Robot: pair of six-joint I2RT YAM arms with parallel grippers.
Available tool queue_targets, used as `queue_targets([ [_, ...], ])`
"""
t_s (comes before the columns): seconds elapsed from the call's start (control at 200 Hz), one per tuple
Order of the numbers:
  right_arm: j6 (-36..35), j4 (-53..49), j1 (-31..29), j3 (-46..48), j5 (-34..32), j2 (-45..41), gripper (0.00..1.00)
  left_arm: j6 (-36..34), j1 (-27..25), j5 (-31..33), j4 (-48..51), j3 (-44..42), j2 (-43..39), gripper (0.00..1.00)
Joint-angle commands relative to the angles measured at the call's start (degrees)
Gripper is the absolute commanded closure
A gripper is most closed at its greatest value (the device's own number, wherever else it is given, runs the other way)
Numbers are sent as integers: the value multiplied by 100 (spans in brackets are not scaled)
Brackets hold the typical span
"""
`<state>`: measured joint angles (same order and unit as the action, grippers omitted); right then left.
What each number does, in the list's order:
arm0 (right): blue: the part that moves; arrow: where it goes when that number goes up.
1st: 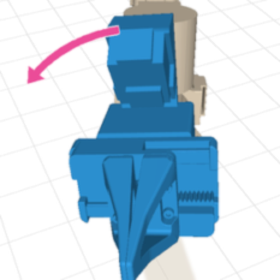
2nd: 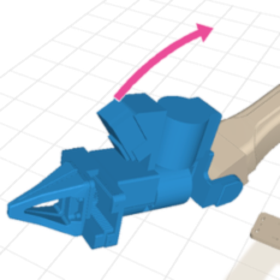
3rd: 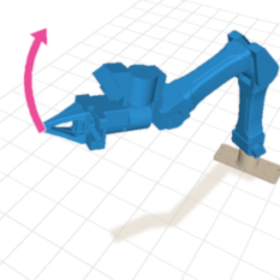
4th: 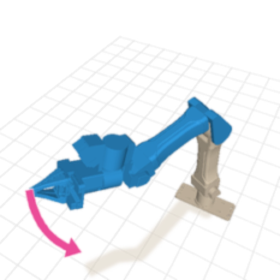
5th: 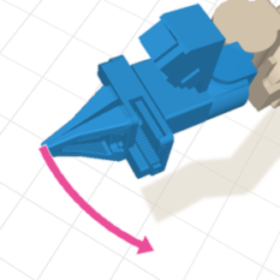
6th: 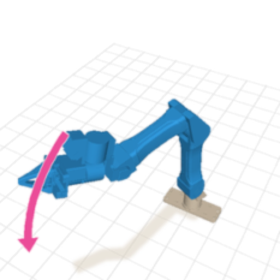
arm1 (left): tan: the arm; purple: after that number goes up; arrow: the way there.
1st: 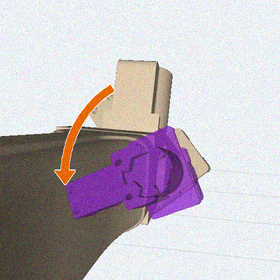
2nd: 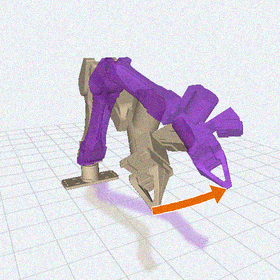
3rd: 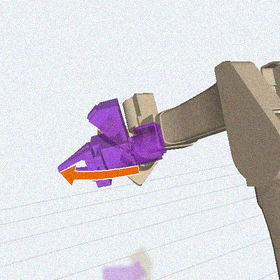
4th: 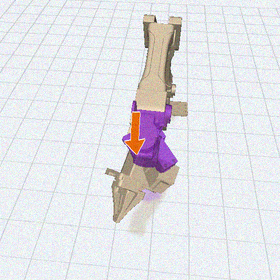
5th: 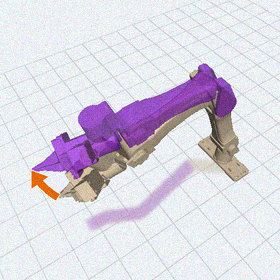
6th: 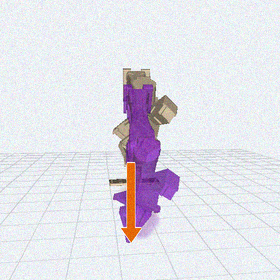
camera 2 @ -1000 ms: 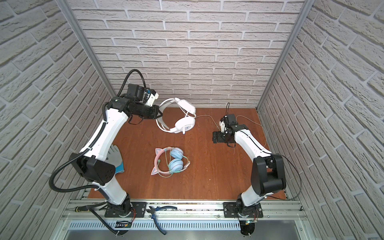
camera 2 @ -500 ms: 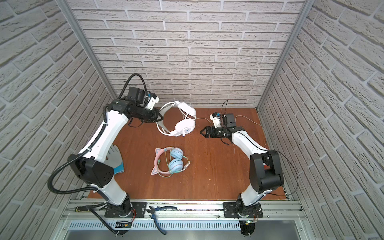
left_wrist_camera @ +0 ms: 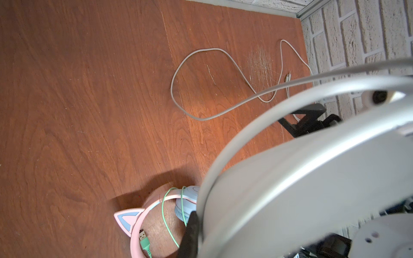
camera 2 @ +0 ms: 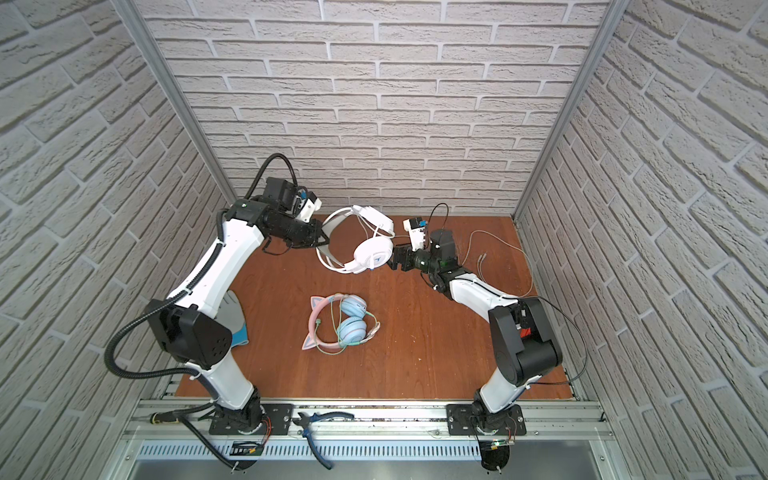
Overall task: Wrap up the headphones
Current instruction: 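Bring the right gripper to the white headphone's grey cable near the left gripper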
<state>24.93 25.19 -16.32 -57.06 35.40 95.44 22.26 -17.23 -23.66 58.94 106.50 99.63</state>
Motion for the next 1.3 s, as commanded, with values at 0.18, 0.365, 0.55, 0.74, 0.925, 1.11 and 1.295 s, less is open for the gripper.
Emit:
queue_targets([
  [0.18,815,1488,-359,-691,10,961,12,201,-129,-169,-313,-25,8,100],
  [0.365,1087,1315,-494,-1281,-125,1548,15,241,-131,-130,-294,-95,-39,100],
  [0.55,1324,1135,-546,-1705,-370,2154,19,279,-148,-125,-330,-131,-94,100],
  [0.74,1558,1077,-545,-1910,-467,2476,20,277,-155,-159,-368,-114,-186,100],
  [0.925,1480,722,-542,-2152,-561,2681,21,329,-172,-189,-505,-202,-309,100],
  [1.11,1427,312,-539,-2379,-665,2954,22,357,-159,-210,-524,-220,-267,100],
  [1.295,1557,225,-540,-2564,-631,3239,32,453,-150,-310,-699,-322,-307,100],
])
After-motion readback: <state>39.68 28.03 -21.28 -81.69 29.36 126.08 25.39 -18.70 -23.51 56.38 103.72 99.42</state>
